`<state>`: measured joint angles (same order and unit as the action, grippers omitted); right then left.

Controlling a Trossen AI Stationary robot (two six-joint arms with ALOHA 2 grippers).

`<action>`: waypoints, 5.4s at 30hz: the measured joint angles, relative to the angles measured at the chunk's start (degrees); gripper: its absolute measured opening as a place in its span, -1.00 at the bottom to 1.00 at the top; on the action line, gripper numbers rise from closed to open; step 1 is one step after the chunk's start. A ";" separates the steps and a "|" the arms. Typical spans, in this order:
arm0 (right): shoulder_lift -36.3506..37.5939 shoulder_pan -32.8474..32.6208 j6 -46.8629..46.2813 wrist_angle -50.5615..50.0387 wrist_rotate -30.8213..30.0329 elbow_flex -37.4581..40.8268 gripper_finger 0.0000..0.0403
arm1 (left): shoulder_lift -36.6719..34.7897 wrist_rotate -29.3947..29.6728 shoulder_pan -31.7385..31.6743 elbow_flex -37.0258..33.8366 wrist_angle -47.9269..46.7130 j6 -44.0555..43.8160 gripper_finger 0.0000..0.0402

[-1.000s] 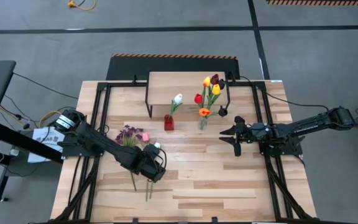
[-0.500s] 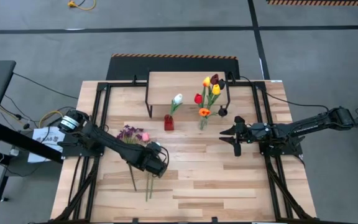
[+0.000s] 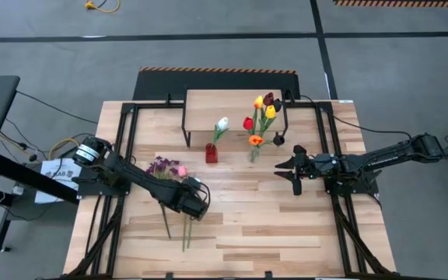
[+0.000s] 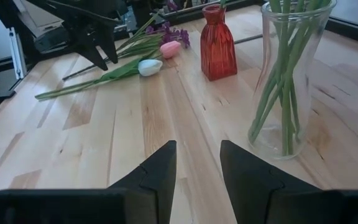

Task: Pick and place flowers into a vace then onto a shelf
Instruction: Put the white flower into the red vase

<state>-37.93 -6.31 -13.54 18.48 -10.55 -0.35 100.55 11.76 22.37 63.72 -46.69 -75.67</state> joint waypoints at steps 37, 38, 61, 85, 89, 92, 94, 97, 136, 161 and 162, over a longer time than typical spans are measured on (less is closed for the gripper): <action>0.01 0.00 0.00 0.00 0.00 -0.01 -0.42 | -0.01 0.55 0.63 0.00 1.31 0.15 -0.35; 0.02 0.00 0.00 0.00 0.00 -0.01 -0.42 | 0.31 0.55 0.50 0.01 1.38 0.17 -0.35; 0.01 0.00 0.00 -0.02 0.00 -0.01 -0.42 | 7.75 -2.17 -0.09 2.62 2.60 3.41 -0.35; 0.02 0.00 0.00 -0.22 0.00 -0.01 -0.42 | 7.82 4.68 2.28 13.68 2.54 10.30 -0.97; 0.02 0.00 0.00 -0.22 0.00 -0.01 -0.42 | 7.80 7.68 3.42 16.01 2.35 11.18 -0.99; 0.02 0.00 0.00 -0.22 0.00 -0.01 -0.42 | 7.78 10.68 4.33 18.12 2.28 12.31 -0.99; 0.02 0.00 0.00 -0.22 0.00 -0.01 -0.42 | 7.76 12.85 4.87 19.64 2.24 13.25 -0.99; 0.02 0.00 0.00 -0.22 0.00 -0.01 -0.42 | 7.76 16.75 5.76 22.52 0.42 14.48 -1.00; 0.00 0.02 1.53 0.83 -0.02 -0.01 -0.42 | 7.67 25.49 11.35 44.01 33.24 75.36 -1.00; 0.00 0.02 2.05 0.87 -0.02 -0.01 -0.42 | 10.59 3.47 6.97 42.84 47.19 83.60 -1.00; 0.02 0.02 2.03 0.87 -0.02 -0.01 -0.42 | 11.11 3.52 7.33 42.84 47.33 83.55 -1.00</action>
<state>-37.91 -6.28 -11.51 19.35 -10.57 -0.36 111.66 15.29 29.71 106.56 0.64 7.88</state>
